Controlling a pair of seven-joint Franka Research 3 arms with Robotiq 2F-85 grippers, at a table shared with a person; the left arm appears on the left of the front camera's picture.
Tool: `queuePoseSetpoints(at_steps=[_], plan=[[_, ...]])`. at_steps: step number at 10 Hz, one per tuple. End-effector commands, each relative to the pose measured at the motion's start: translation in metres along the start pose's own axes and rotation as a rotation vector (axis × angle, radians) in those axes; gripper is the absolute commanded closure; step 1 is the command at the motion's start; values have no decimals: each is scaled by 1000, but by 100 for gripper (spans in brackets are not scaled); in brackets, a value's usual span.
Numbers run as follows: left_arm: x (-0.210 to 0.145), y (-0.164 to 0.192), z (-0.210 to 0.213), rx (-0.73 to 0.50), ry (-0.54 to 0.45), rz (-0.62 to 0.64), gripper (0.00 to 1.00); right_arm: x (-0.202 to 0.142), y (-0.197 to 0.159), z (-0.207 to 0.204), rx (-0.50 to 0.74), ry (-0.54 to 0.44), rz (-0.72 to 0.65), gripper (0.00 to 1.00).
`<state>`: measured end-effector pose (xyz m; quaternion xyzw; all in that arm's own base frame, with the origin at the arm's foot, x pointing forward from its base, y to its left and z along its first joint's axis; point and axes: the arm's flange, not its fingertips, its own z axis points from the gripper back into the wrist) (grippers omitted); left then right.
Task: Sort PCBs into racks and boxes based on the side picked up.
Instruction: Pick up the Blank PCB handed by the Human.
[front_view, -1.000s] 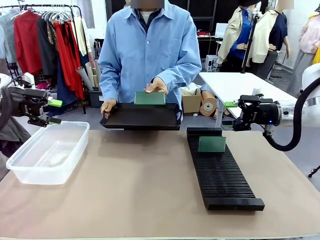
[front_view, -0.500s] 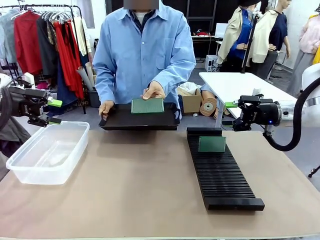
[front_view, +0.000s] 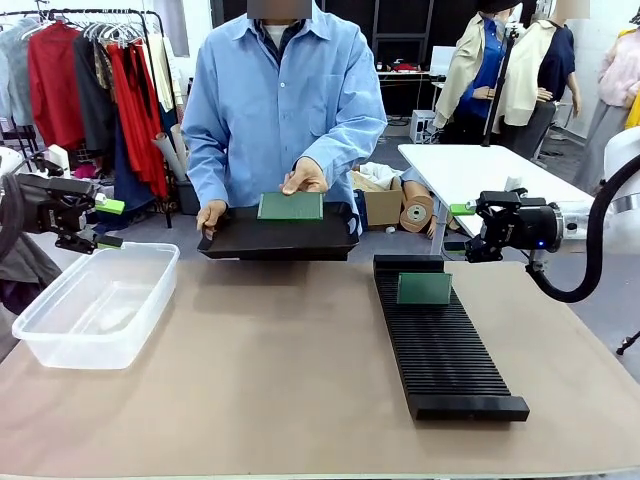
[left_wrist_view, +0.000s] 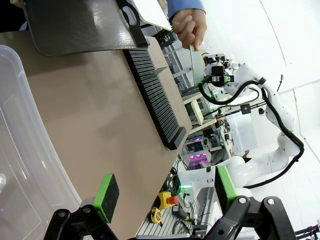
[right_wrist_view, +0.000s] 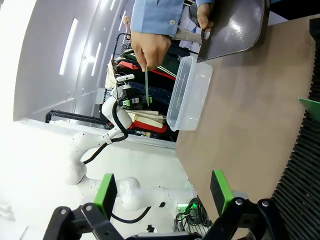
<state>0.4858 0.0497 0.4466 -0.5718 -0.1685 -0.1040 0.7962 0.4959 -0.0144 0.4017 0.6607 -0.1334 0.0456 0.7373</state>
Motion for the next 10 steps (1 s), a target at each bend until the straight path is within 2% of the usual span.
queuePoseSetpoints(at_steps=[1, 7, 10], plan=[[1, -2, 0, 2, -6, 11, 0, 3, 0, 0, -7, -1, 25, 0], [1, -2, 0, 2, -6, 11, 0, 0, -1, -2, -1, -3, -12, 0], [1, -2, 0, 2, -6, 11, 0, 6, -4, -17, -4, -25, 29, 0]])
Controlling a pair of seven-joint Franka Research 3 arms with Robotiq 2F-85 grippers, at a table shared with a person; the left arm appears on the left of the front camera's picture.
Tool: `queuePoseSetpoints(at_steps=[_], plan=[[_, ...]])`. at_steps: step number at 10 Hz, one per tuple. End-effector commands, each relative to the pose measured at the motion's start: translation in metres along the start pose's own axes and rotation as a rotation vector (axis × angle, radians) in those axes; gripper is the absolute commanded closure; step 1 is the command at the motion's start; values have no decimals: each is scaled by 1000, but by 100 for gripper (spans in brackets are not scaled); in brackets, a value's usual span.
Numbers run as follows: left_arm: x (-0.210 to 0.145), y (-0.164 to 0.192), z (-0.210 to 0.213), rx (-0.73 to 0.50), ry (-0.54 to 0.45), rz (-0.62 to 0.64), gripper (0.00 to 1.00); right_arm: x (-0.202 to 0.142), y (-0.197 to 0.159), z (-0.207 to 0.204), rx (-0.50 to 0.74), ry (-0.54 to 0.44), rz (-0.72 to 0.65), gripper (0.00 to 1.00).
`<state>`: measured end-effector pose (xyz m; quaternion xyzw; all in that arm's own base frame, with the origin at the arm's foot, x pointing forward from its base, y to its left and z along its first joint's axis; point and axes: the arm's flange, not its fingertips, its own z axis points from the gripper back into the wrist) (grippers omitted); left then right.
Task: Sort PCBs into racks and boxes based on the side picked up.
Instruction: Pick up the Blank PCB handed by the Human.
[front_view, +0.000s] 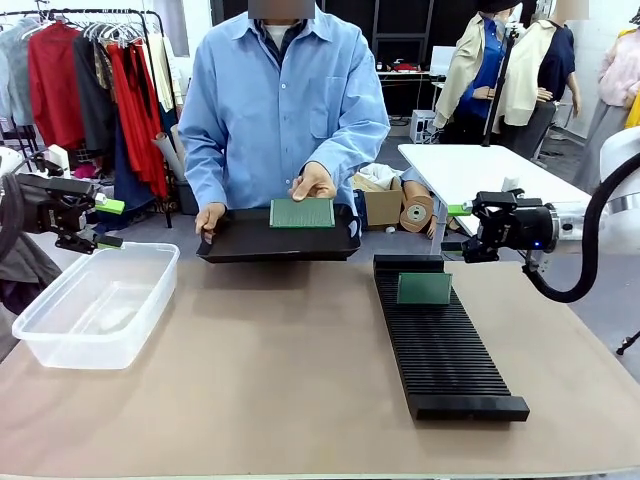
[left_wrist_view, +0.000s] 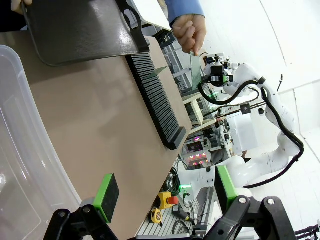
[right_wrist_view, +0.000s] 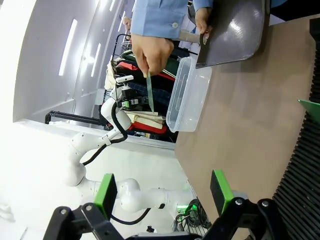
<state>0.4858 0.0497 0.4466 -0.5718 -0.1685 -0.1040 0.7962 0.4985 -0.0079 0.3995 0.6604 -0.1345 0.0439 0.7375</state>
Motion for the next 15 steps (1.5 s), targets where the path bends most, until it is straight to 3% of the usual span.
queuePoseSetpoints(at_steps=[1, 5, 15], plan=[[1, -2, 0, 2, -6, 11, 0, 5, -4, -18, -10, -21, 36, 0], [1, -2, 0, 2, -6, 11, 0, 18, -12, -59, -31, 13, 84, 0], [1, -2, 0, 2, -6, 11, 0, 34, -17, -146, 72, 49, 157, 0]])
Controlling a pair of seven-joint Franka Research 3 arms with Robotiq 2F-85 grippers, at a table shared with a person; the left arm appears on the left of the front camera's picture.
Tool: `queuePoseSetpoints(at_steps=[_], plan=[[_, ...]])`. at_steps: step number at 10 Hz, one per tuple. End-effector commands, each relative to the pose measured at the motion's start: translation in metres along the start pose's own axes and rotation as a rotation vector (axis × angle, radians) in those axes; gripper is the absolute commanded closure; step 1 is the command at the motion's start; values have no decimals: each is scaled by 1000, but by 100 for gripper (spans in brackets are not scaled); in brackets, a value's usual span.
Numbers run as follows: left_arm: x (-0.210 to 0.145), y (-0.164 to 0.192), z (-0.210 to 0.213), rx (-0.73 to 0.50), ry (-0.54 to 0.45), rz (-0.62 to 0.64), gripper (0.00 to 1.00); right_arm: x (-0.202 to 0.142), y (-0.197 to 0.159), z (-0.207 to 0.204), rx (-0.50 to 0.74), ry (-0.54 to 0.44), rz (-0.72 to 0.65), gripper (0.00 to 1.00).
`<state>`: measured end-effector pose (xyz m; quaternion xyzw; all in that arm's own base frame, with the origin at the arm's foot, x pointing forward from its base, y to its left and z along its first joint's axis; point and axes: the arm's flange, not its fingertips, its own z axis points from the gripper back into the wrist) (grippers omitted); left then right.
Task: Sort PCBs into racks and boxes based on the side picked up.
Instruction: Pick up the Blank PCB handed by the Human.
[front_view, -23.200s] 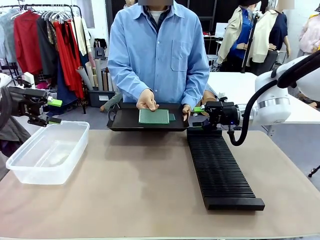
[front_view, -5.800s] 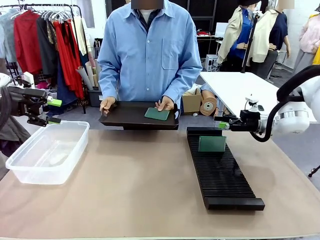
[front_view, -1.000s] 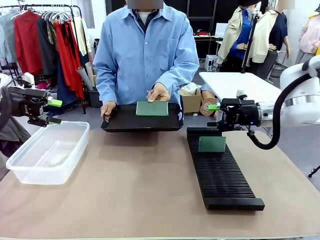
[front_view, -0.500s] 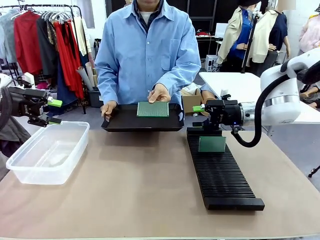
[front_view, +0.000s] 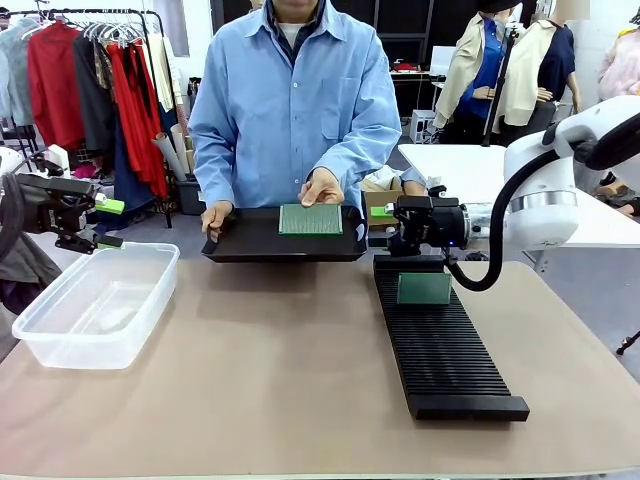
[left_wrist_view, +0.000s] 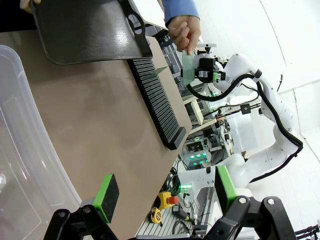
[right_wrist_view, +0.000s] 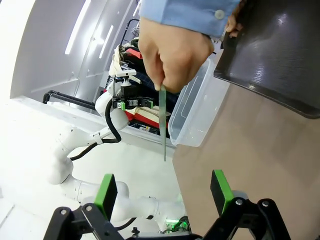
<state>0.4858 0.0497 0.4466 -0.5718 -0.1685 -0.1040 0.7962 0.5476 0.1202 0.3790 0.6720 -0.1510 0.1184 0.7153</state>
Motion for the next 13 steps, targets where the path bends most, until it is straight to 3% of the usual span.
queuePoseSetpoints(at_steps=[1, 13], plan=[[1, -2, 0, 2, -6, 11, 0, 9, -3, -18, 6, -4, 29, 0], [1, -2, 0, 2, -6, 11, 0, 40, -5, -76, 33, -18, 86, 0]])
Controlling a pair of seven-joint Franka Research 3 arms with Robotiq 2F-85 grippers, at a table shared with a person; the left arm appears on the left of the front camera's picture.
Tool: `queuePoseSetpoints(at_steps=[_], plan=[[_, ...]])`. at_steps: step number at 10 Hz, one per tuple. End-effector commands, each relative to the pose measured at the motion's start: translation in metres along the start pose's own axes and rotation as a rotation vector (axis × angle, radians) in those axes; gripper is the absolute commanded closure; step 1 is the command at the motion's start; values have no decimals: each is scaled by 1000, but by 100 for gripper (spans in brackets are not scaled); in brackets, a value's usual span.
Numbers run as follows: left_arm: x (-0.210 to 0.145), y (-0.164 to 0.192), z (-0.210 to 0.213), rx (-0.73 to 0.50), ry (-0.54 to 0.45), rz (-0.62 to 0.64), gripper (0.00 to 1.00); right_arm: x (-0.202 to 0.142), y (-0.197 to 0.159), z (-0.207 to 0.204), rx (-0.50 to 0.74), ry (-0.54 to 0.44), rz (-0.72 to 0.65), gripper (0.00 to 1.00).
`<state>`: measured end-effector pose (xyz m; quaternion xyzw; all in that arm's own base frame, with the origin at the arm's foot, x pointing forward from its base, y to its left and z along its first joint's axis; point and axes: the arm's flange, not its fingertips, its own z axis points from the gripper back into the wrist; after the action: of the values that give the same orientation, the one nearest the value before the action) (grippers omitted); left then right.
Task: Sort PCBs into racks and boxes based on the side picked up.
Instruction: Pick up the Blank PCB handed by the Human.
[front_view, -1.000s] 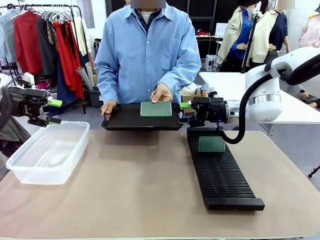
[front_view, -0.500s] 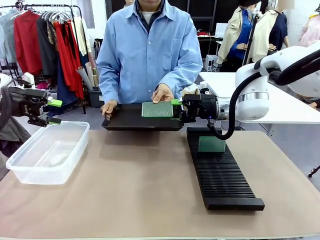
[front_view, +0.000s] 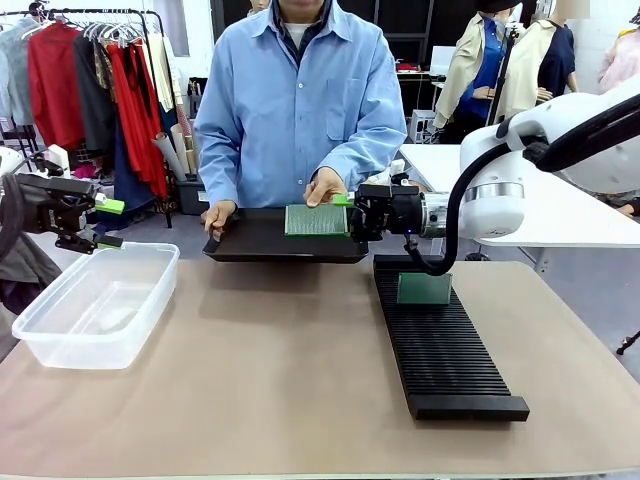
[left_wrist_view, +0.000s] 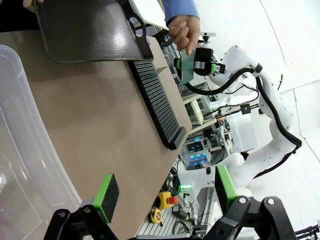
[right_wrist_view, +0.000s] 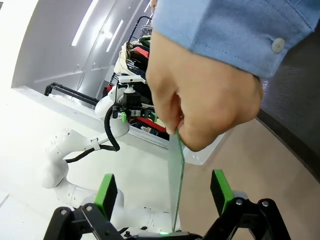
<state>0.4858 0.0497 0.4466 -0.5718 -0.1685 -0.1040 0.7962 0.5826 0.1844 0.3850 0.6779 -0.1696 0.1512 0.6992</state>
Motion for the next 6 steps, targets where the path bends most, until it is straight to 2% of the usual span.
queuePoseSetpoints(at_steps=[1, 2, 3, 6], plan=[[1, -2, 0, 2, -6, 11, 0, 9, -4, -11, -13, -25, -1, 0], [1, -2, 0, 2, -6, 11, 0, 9, -5, -11, -16, -25, -10, 0], [1, -2, 0, 2, -6, 11, 0, 9, -5, -11, -11, -29, -10, 8], [1, -2, 0, 2, -6, 11, 0, 12, -3, -12, -17, -41, 0, 55]])
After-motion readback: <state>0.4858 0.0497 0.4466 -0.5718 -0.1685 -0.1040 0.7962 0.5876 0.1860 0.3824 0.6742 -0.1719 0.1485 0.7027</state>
